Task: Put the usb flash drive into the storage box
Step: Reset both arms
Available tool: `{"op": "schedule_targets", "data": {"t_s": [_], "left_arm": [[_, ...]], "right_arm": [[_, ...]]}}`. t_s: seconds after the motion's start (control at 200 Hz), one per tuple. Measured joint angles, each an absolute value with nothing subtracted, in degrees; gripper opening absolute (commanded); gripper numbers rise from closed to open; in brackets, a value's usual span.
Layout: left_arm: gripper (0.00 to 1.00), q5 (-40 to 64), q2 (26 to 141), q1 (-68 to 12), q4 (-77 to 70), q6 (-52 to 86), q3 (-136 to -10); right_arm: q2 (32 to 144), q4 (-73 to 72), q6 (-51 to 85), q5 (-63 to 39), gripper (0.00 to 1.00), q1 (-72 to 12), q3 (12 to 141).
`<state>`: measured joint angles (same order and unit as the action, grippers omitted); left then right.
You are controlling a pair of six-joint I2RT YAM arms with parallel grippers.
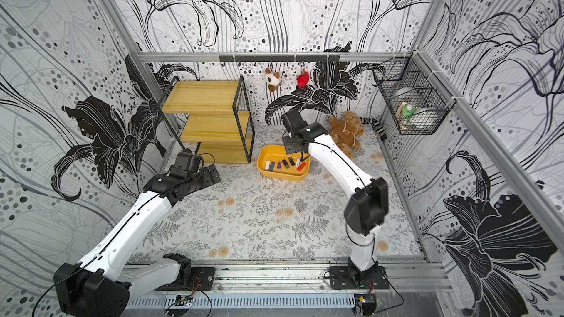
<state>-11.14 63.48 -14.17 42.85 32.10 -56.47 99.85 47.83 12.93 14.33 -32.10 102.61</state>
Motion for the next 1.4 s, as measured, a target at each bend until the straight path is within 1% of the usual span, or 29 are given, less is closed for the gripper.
{"op": "schedule_targets", "data": {"t_s": [0.09,0.105,0.13,0.23,0.32,0.385,0.451,0.491,0.556,0.626,0.716,0.816,0.876,0.946,1.011,1.031,1.086,1.106,1.121,1.141,1.247,1.402], "left_arm": [[0.98,-14.6,60.3,-14.1,35.7,31.2,-52.1],[0.98,-15.2,59.7,-14.1,33.9,30.9,-50.9],[0.98,-16.2,58.5,-14.1,30.9,30.2,-48.5],[0.98,-20.3,53.7,-14.1,16.5,26.1,-36.9],[0.98,-24.3,50.4,-14.0,0.1,21.0,-23.5],[0.98,-26.2,50.6,-14.0,-11.4,17.5,-15.7],[0.98,-27.3,54.3,-13.7,-23.7,13.7,-10.0],[0.98,-27.7,58.7,-13.7,-31.0,11.5,-8.2],[0.98,-28.8,67.2,-13.4,-41.6,8.8,-7.8],[0.98,-29.1,75.3,-13.3,-49.5,6.7,-9.3],[0.98,-27.7,81.6,-12.0,-53.2,5.4,-13.2],[0.98,-25.3,82.7,-9.3,-55.6,5.5,-16.2],[0.98,-24.4,82.5,-8.3,-60.0,5.8,-15.0],[0.98,-24.3,83.7,-8.3,-67.7,5.4,-11.0],[0.98,-24.1,84.1,-8.8,-68.8,5.2,-9.0],[0.98,-24.0,84.3,-9.0,-69.3,5.1,-8.8],[0.98,-23.6,84.8,-9.0,-70.8,4.9,-8.6],[0.98,-23.5,84.8,-9.0,-71.1,4.9,-8.6],[0.98,-23.5,84.8,-9.0,-71.3,4.9,-8.6],[0.98,-23.4,84.8,-9.1,-71.8,4.8,-8.6],[0.98,-23.4,84.8,-9.2,-74.0,4.5,-8.6],[0.98,-23.3,84.8,-9.3,-75.5,4.2,-8.5]], "right_arm": [[87.8,43.3,14.3,13.6,0.98,-32.1,90.3],[86.0,42.4,14.0,13.5,0.99,-32.1,88.2],[83.2,41.3,14.7,13.5,0.96,-32.1,84.6],[76.1,37.8,15.9,15.0,0.95,-32.1,72.4],[74.6,36.4,17.5,18.5,0.95,-32.1,64.8],[74.5,35.6,18.7,22.2,0.95,-32.1,60.7],[73.9,34.0,19.3,26.7,0.95,-31.9,57.4],[72.7,31.8,19.2,30.1,0.95,-31.8,54.9],[69.5,25.8,18.2,35.8,0.95,-31.7,49.4],[65.2,16.6,14.9,42.0,0.95,-31.4,41.5],[62.7,5.0,11.1,46.0,0.95,-28.6,32.8],[64.3,-10.6,8.1,47.4,0.95,-23.3,24.2],[67.6,-22.3,6.0,46.9,0.97,-20.6,19.1],[73.4,-32.4,3.4,45.0,0.99,-18.2,16.1],[80.1,-41.7,-0.3,43.7,0.99,-16.9,15.6],[81.5,-44.1,-1.1,43.0,0.97,-16.6,15.6],[84.2,-50.4,-2.5,40.6,0.97,-15.1,15.4],[84.6,-51.8,-2.7,40.0,0.97,-14.5,15.4],[84.7,-52.6,-2.8,39.6,0.99,-14.1,15.3],[84.6,-54.2,-2.9,39.1,0.96,-13.5,15.0],[83.9,-62.7,-3.8,37.2,0.95,-12.4,12.0],[83.8,-70.3,-4.8,34.6,0.95,-12.4,8.3]]}}
